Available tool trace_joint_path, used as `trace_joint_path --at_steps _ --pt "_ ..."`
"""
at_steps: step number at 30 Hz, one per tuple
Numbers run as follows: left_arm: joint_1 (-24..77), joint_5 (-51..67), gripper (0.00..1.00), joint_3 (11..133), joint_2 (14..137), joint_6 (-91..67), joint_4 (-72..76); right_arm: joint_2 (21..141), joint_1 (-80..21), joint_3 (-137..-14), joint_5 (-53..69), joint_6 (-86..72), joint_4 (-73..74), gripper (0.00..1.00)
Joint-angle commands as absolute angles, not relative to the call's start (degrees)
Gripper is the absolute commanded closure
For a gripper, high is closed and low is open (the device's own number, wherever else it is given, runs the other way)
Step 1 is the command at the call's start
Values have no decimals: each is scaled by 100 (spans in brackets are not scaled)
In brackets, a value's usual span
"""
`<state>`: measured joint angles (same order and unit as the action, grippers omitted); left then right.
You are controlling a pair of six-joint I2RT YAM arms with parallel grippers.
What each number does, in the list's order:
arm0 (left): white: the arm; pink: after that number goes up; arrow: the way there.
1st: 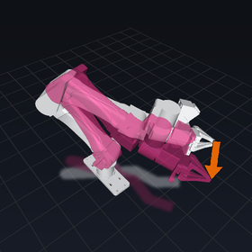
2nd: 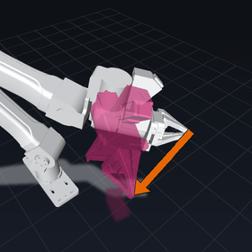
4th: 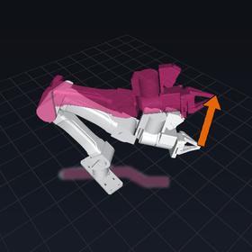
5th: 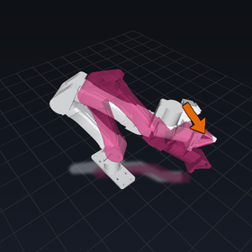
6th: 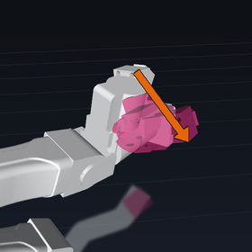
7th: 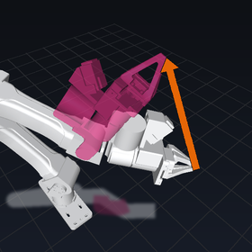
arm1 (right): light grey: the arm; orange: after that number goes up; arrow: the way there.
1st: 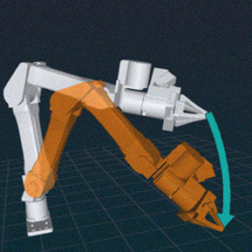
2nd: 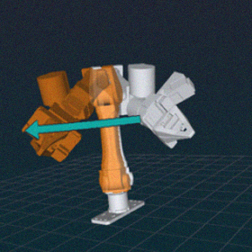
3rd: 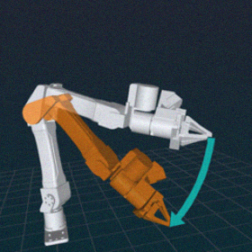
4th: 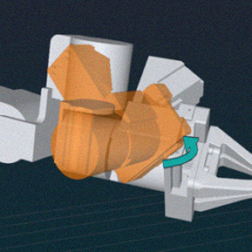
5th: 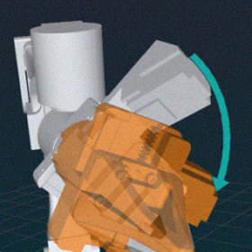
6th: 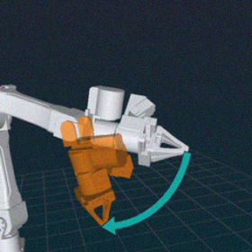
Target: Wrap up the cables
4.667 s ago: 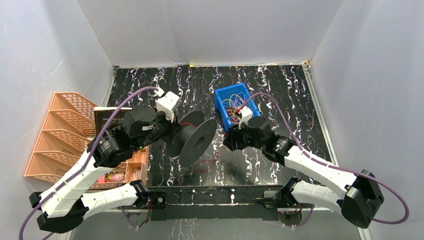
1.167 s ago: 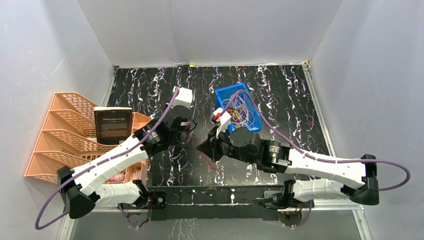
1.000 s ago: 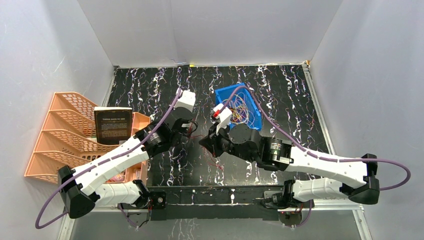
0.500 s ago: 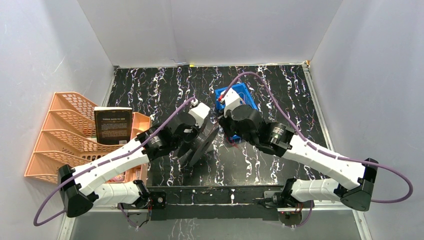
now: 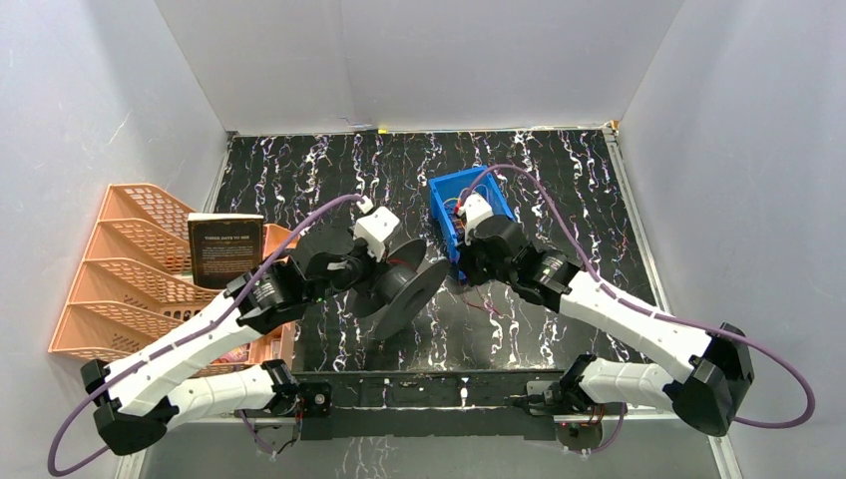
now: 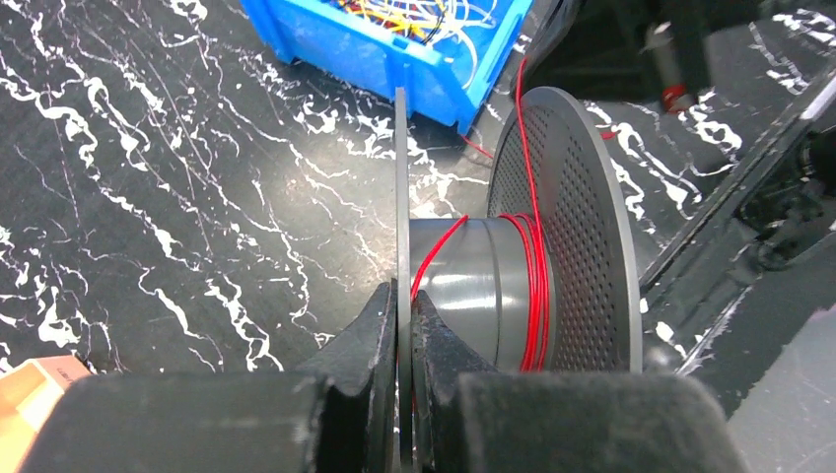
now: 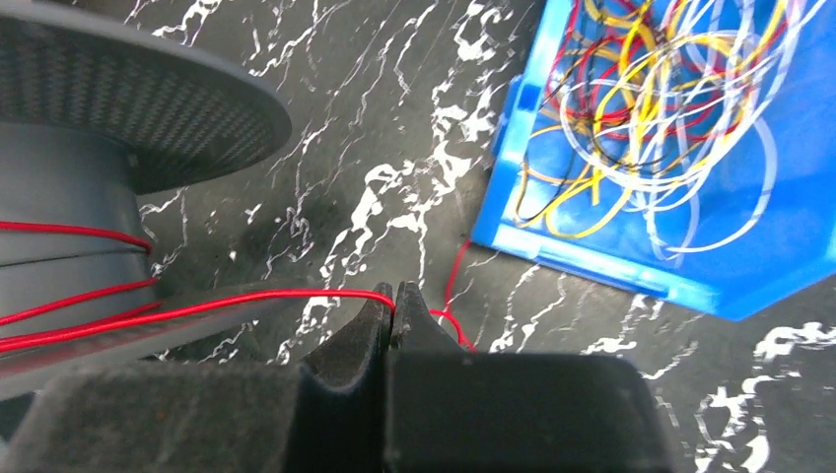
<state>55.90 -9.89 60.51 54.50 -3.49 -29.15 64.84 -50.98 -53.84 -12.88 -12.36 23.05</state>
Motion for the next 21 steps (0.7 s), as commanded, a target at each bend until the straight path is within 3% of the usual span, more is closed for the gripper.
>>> trace_joint_path --at_steps 1,12,18,21 --pt "5607 -654 100 6525 5035 -453 -3215 6204 -4813 -4874 -776 -1650 1499 100" --pt "5613 -814 100 6755 4693 -751 -3245 6071 -4764 -3544 369 -2505 208 86" --pt "5607 -1358 100 6864 4686 -836 -3238 5923 -4762 -3326 538 -2540 9 56" --pt "5607 -1572 100 6913 4681 -879 -3227 5842 -4764 -3283 551 -2518 37 48"
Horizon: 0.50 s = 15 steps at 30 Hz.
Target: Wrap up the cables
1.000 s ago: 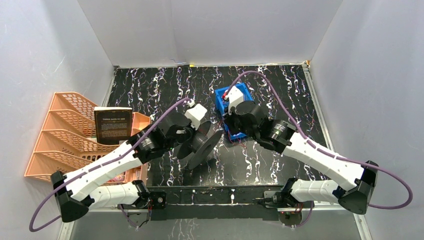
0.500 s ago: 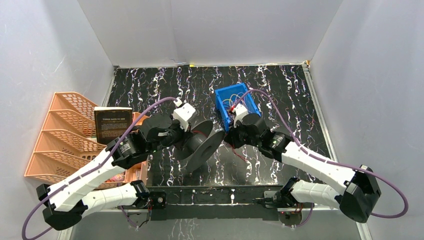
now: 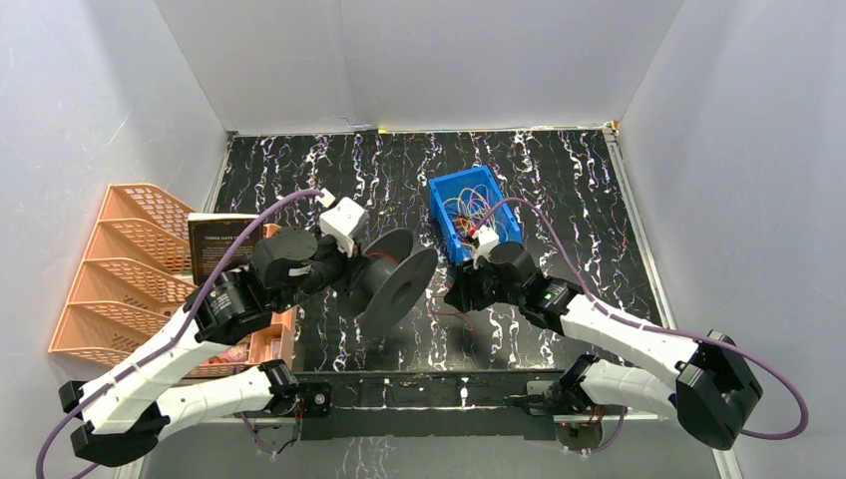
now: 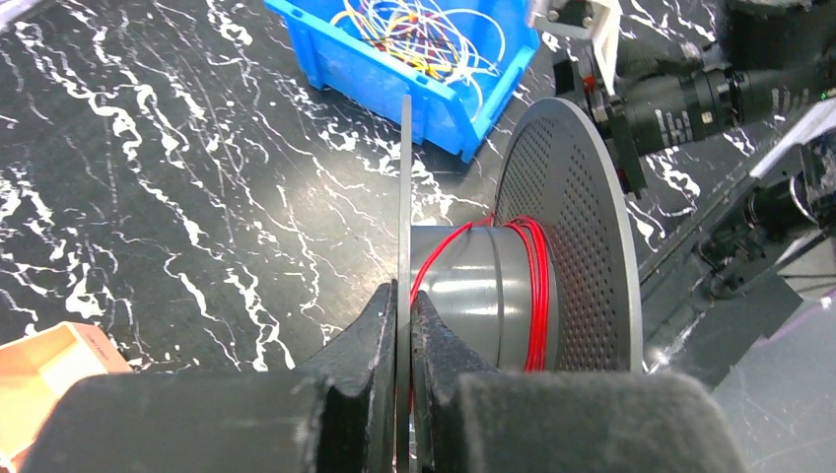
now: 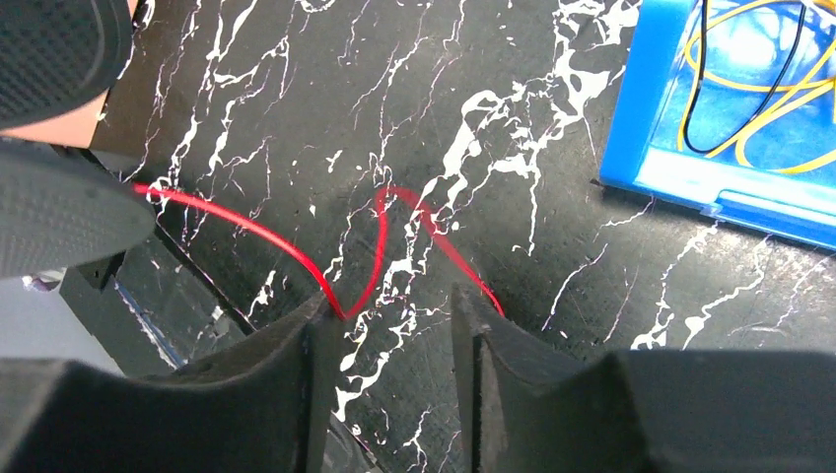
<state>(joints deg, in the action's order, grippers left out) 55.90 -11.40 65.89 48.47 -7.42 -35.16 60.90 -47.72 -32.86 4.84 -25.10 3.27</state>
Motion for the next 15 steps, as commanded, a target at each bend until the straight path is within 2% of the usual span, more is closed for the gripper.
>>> trace_joint_path --at_steps 1,6,15 --pt "5607 -1627 100 6929 4678 -891 -3219 5752 -4764 -3267 527 -2512 57 46" --pt "5607 -1909 100 7008 4671 -961 -3174 5436 -4765 -3146 249 -2562 105 38" --pt "5609 -1992 100 7113 4736 -971 -3142 5772 -4763 -3128 -104 -2616 104 36"
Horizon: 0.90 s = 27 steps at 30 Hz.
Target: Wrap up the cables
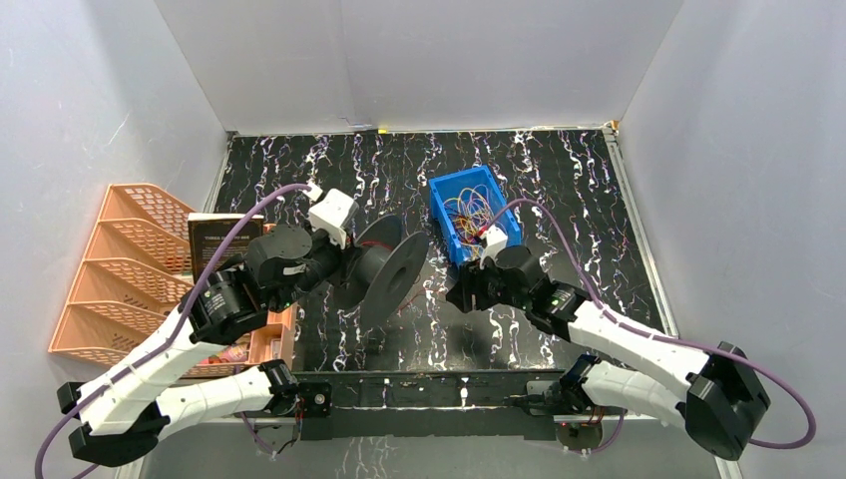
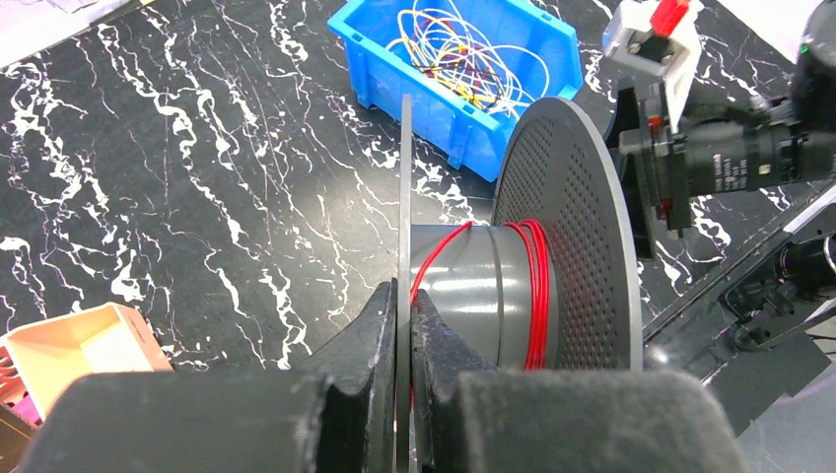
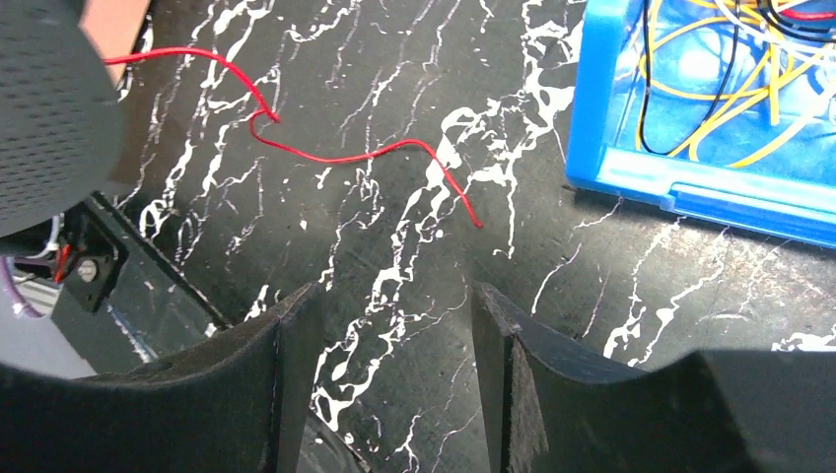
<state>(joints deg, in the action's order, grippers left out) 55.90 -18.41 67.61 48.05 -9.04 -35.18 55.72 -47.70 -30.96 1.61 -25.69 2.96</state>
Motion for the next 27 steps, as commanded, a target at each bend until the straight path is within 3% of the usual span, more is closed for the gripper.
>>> trace_joint_path --at_steps 1,21,27 --pt "5609 -1993 100 7127 4745 -963 -3146 5870 -4764 -3167 -117 -2586 106 36" --pt "5608 -1890 100 7181 4773 -932 -3317 8083 -4681 -4147 328 -1233 -638 35" --pt "5608 -1879 100 7181 4763 -908 -3342 8534 -4641 -4260 554 -1049 -762 41"
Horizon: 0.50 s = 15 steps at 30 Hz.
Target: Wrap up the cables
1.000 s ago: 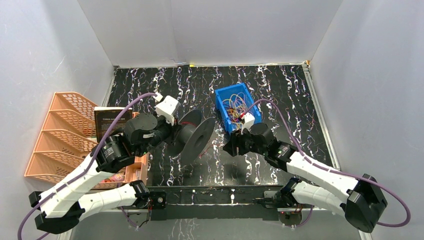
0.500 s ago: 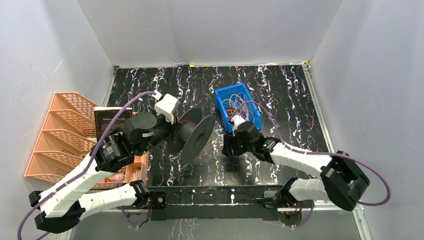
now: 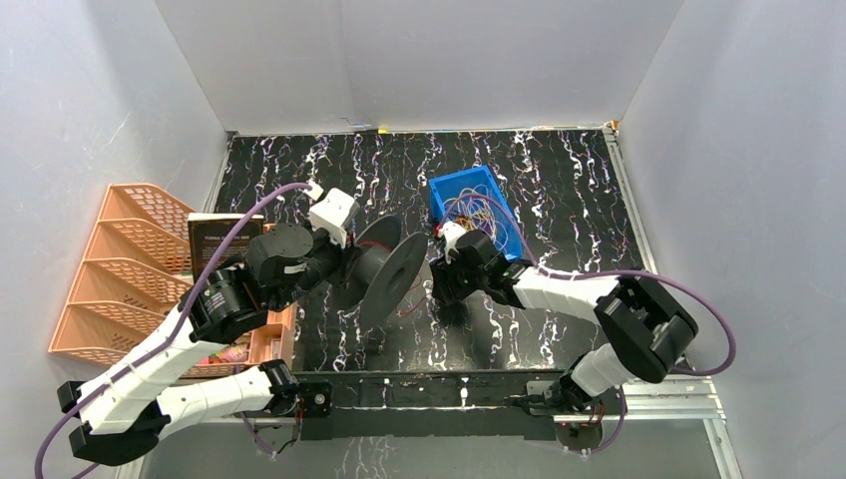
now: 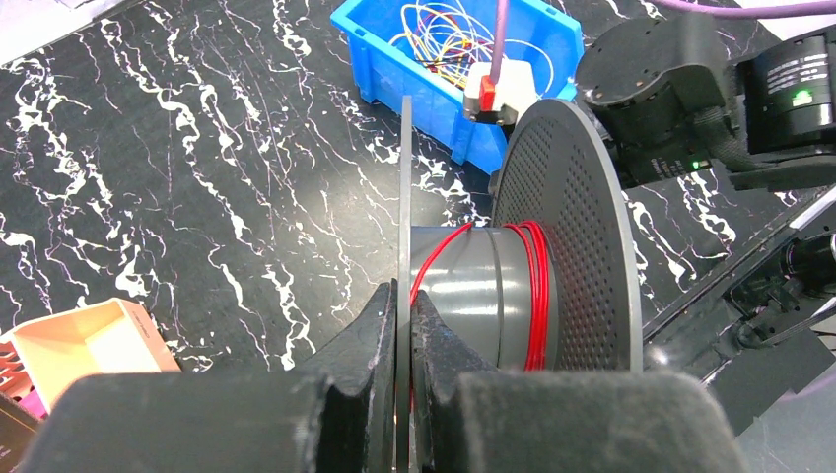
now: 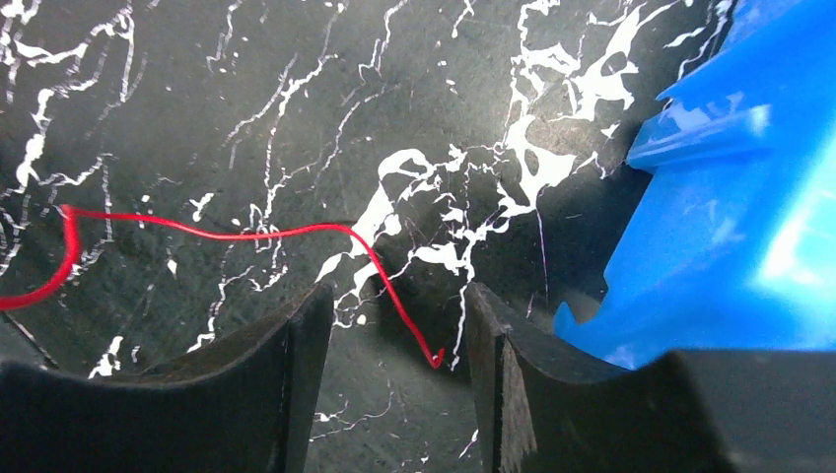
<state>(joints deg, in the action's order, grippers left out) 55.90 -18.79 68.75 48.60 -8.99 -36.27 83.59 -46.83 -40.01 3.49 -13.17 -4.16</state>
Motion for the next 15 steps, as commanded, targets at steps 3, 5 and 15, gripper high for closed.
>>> trace_joint_path --at_steps 3,5,15 --pt "5614 -1886 100 7189 4763 -895 -3360 8664 -4641 -4280 640 -1019 -718 45" --pt "5608 -1886 100 7182 4759 -888 -3361 8691 -4641 -4260 723 -1028 -688 47" --pt "5612 -1956 100 7145 4765 -922 -3347 8634 -4641 -4096 772 -1012 -558 68"
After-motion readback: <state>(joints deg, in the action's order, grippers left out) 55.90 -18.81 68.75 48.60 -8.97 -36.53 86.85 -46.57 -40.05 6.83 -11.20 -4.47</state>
